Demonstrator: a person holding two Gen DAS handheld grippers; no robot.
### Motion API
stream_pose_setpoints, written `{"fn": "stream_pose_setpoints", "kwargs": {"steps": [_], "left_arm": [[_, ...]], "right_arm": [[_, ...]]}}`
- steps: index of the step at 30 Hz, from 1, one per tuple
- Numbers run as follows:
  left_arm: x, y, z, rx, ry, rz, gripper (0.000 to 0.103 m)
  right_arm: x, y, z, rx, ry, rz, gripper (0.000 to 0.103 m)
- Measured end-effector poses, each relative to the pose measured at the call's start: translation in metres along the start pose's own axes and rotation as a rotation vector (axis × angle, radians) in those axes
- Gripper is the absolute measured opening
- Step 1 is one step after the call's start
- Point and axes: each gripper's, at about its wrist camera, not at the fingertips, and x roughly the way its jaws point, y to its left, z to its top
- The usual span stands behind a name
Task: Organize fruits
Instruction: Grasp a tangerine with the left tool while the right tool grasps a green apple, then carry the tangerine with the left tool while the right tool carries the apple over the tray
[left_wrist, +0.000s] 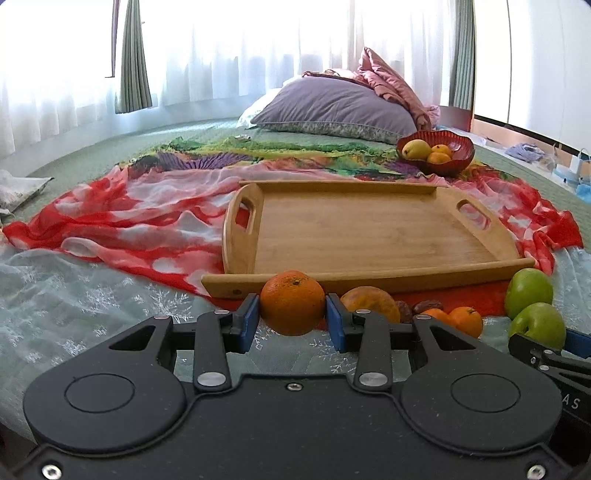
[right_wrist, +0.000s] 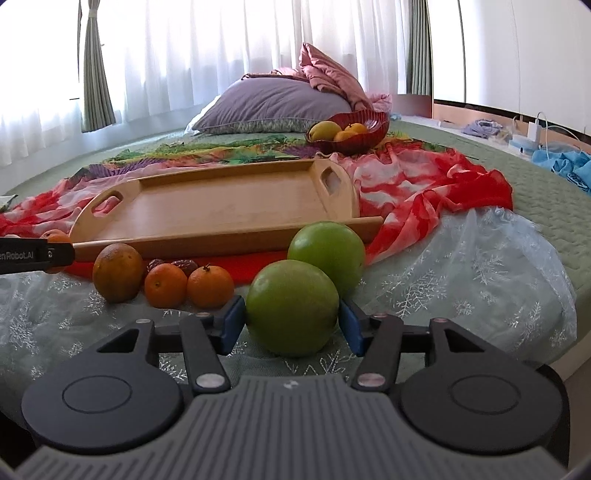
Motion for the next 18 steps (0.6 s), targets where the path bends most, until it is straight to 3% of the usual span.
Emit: {"fn": "stream_pose_setpoints", "kwargs": {"steps": [8, 18], "left_arm": [[-0.016, -0.002, 0.017, 0.022, -0.003, -0.012, 0.036], [-0.034, 0.006, 0.069, -0.007, -0.024, -0.087, 0.036]], "right_arm": [[-0.026, -0.006, 0.011, 0.022, -0.044, 0.039, 0.058], [-0.052, -0.012, 0.067, 0.051, -0.156, 0.093, 0.058]]}}
